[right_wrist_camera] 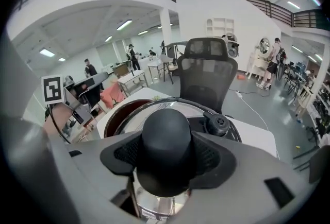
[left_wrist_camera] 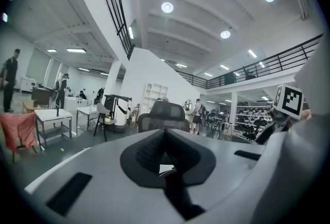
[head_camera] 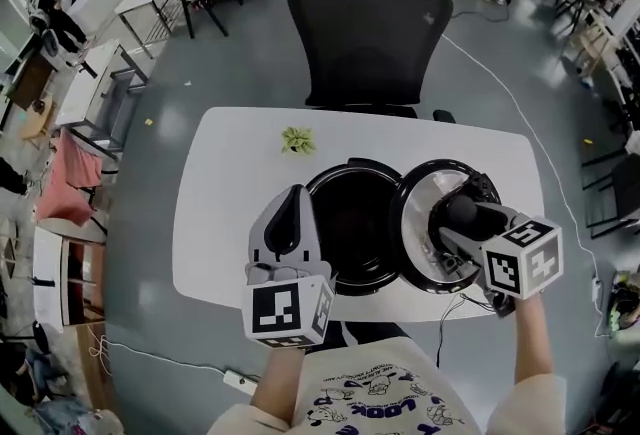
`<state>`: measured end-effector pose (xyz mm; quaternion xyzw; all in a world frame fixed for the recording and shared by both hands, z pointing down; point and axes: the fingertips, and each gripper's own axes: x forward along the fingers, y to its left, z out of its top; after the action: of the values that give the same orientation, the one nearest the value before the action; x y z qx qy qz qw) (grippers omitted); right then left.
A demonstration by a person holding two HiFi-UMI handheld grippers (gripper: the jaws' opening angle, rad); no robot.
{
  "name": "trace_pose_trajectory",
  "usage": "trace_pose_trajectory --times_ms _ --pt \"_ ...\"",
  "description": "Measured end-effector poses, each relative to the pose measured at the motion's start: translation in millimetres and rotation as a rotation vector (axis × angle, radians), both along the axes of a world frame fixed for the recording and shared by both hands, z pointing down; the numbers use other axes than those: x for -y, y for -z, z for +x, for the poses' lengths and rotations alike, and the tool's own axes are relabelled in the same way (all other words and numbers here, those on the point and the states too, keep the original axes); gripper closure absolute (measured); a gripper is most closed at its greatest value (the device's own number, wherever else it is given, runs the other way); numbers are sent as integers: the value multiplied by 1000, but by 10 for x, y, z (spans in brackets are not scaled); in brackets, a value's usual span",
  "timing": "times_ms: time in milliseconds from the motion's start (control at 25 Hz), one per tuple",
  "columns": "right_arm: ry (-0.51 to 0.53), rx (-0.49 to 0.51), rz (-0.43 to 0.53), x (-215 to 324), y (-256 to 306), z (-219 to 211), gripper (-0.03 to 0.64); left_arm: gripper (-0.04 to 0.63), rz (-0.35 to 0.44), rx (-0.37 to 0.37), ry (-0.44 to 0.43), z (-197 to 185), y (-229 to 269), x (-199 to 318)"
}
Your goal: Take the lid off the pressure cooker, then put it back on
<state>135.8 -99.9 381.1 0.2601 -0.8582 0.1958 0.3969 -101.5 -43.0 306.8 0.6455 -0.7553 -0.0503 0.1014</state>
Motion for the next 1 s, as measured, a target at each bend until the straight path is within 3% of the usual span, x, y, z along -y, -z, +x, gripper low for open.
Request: trace_pose_trajectory --times_ms 560,1000 --pt "222 -26 -8 -239 3 -1153 324 581 -56 21 156 -820 -127 -554" --pt "285 -50 -20 -399 -93 -1550 324 581 -71 2 198 -1070 -241 -698"
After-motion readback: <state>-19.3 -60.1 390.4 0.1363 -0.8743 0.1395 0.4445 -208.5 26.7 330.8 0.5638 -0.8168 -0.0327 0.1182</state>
